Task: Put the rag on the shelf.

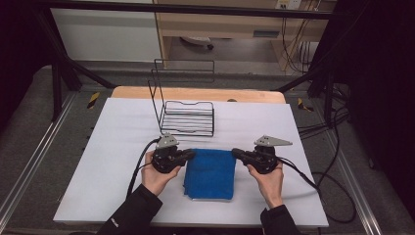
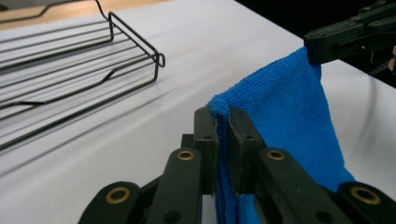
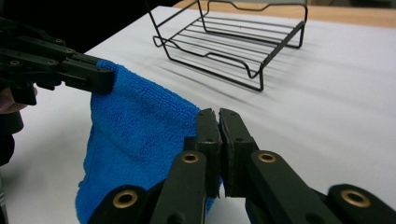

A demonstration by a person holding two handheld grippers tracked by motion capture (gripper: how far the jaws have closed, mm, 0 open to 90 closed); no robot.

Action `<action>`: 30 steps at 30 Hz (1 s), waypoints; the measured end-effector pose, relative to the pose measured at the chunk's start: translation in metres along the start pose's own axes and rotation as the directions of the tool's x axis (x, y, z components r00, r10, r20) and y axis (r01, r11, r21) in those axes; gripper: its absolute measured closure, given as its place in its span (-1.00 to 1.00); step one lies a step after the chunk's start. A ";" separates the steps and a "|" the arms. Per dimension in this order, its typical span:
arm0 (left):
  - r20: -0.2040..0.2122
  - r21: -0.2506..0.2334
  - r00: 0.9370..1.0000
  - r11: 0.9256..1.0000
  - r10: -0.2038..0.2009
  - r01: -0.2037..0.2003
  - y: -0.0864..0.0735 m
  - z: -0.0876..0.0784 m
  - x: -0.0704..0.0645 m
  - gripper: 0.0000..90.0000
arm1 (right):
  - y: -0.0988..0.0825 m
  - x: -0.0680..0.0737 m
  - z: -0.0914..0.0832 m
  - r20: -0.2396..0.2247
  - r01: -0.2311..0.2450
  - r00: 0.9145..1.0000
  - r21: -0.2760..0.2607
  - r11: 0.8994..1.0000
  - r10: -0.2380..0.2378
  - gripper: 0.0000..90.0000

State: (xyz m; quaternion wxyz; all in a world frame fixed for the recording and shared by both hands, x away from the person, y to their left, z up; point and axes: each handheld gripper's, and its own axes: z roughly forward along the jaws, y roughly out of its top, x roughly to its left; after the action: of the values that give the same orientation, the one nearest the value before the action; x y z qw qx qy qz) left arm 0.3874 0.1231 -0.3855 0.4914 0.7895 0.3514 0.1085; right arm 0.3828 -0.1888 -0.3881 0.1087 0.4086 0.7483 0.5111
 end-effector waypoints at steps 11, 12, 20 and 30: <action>0.002 -0.088 1.000 0.996 0.018 -0.018 0.012 -0.017 -0.009 0.85 | 0.014 0.011 -0.019 0.003 0.062 0.998 -0.091 0.994 -0.062 0.95; 0.002 -0.093 1.000 0.995 0.021 -0.021 0.013 -0.018 -0.010 0.85 | 0.016 0.012 -0.021 0.001 0.067 0.998 -0.098 0.993 -0.068 0.95; 0.001 -0.140 1.000 0.990 0.031 -0.031 0.019 -0.028 -0.012 0.85 | 0.022 0.019 -0.028 -0.003 0.093 0.996 -0.135 0.986 -0.094 0.95; -0.013 -0.189 0.999 0.981 0.050 -0.052 0.027 -0.039 -0.017 0.85 | 0.031 0.028 -0.037 0.018 0.129 0.992 -0.189 0.973 -0.128 0.95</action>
State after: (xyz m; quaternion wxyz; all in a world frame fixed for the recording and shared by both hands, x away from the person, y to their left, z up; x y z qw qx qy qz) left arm 0.3672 0.1316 -0.3406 0.5597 0.7476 0.3212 0.1574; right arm 0.3591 -0.1892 -0.3374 0.1821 0.3485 0.7207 0.5710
